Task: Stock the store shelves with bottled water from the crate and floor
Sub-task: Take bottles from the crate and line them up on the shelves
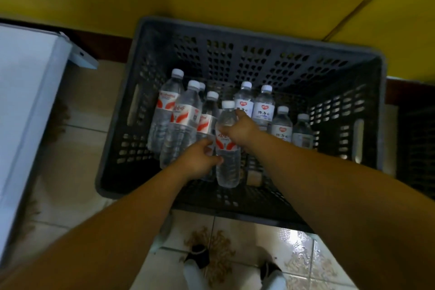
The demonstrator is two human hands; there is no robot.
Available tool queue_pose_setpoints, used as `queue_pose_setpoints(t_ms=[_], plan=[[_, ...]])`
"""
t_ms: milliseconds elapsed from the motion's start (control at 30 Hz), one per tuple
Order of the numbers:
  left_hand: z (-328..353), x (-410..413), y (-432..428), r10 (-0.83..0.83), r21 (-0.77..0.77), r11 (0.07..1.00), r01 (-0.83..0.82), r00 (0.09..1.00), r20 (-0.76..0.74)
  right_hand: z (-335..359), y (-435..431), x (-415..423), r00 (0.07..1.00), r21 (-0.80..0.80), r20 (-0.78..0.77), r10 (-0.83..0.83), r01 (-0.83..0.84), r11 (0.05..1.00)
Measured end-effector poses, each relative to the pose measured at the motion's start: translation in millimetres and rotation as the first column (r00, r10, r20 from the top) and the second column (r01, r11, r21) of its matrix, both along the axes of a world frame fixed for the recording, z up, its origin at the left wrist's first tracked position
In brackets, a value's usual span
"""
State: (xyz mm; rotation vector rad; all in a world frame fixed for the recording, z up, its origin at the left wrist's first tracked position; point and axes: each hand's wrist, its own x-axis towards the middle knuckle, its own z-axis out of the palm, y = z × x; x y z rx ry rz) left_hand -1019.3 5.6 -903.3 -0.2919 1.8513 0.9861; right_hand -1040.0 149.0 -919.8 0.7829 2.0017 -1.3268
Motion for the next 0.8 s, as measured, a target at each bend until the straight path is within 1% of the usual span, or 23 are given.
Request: queue_pose_setpoints(t_ms=[133,267,333,467,533,700,800], plan=[[11,0,-4,-0.039,0.01,0.999,0.039,0.999,-0.021,15,8,12,0.994,0.018,-0.104,0.023,-0.021,1.0],[36,6,-8,-0.008,0.125,0.992,0.017,0.997,-0.073,56,18,10,0.98,-0.127,-0.168,-0.11,0.089,0.988],[52,9,-10,0.044,0.225,0.974,-0.022,0.995,-0.093,83,22,5,0.971,-0.197,-0.192,-0.142,0.104,0.975],[90,15,-13,0.207,0.334,0.931,-0.147,0.966,-0.153,145,22,1,0.958,-0.272,-0.248,-0.146,0.076,0.959],[114,14,-17,0.244,0.385,0.91,-0.152,0.948,-0.203,175,17,0,0.934,-0.294,-0.315,-0.167,0.071,0.953],[185,16,-34,0.333,0.474,0.865,-0.166,0.895,-0.295,245,-9,6,0.838,-0.273,-0.514,-0.185,0.046,0.961],[240,31,-52,0.386,0.532,0.831,-0.165,0.859,-0.336,303,-33,21,0.807,-0.259,-0.582,-0.1,-0.068,0.963]])
